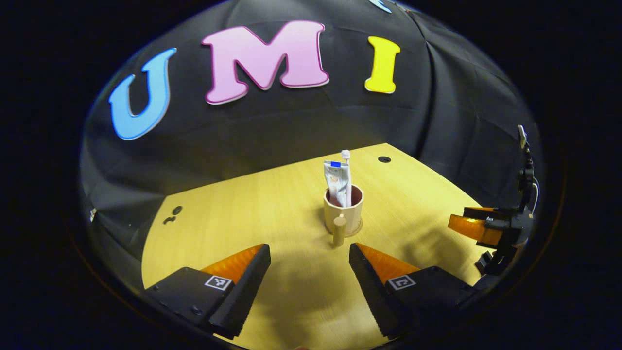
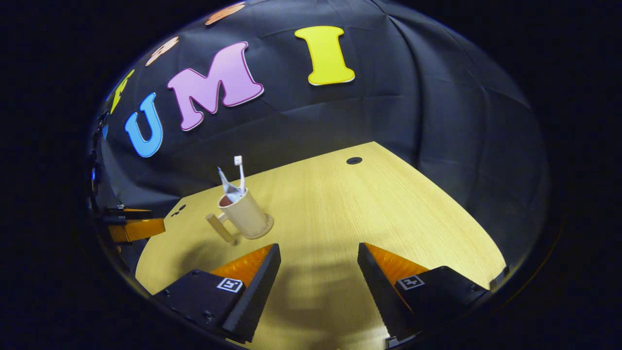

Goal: Put the toothbrush and toothpaste on the desktop into the cup, then pick up the cup and place it on the coaster on the desktop.

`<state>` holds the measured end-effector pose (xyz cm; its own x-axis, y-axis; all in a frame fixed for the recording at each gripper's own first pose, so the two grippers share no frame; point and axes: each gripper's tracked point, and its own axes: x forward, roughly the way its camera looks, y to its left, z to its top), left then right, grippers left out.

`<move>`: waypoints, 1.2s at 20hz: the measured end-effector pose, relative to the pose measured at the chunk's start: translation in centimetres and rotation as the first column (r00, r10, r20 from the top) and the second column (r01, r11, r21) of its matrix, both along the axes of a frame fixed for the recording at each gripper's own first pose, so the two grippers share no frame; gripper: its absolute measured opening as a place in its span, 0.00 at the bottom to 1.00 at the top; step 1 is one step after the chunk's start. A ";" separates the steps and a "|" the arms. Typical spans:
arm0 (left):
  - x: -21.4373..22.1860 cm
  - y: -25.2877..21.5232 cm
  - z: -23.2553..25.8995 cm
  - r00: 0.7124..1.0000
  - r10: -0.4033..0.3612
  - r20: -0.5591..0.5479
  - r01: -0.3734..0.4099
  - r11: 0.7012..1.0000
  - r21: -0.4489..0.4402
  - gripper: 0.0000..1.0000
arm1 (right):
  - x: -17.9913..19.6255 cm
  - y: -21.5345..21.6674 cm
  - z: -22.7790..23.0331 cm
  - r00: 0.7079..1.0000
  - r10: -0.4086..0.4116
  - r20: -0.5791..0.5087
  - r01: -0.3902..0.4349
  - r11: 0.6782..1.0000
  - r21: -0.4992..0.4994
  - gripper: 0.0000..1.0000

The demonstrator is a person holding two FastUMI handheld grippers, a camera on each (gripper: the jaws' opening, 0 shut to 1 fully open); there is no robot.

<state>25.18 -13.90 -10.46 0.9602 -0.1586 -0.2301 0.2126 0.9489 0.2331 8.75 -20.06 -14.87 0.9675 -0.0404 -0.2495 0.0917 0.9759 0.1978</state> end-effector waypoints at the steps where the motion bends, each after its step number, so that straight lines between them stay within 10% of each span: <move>1: -0.5 0.1 -1.3 1.000 0.011 0.005 -0.011 1.000 -0.019 1.00 | -1.1 0.3 1.0 1.000 0.003 0.012 -0.003 1.000 0.008 0.98; 12: -20.7 7.3 -3.1 0.955 0.230 0.188 -0.163 0.934 -0.317 0.99 | -15.0 6.0 10.2 0.990 0.068 0.122 -0.072 0.997 0.029 0.98; 24: -27.2 12.2 0.2 0.925 0.271 0.268 -0.154 0.909 -0.388 0.98 | -18.9 12.7 11.5 0.971 0.209 0.115 -0.202 0.977 -0.070 0.98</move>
<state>-2.05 -1.75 -10.31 0.9924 0.0426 0.1158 -0.0304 0.9939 -0.1057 -10.16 -7.34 -3.37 0.9793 0.1520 -0.1336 -0.1335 0.9814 0.1380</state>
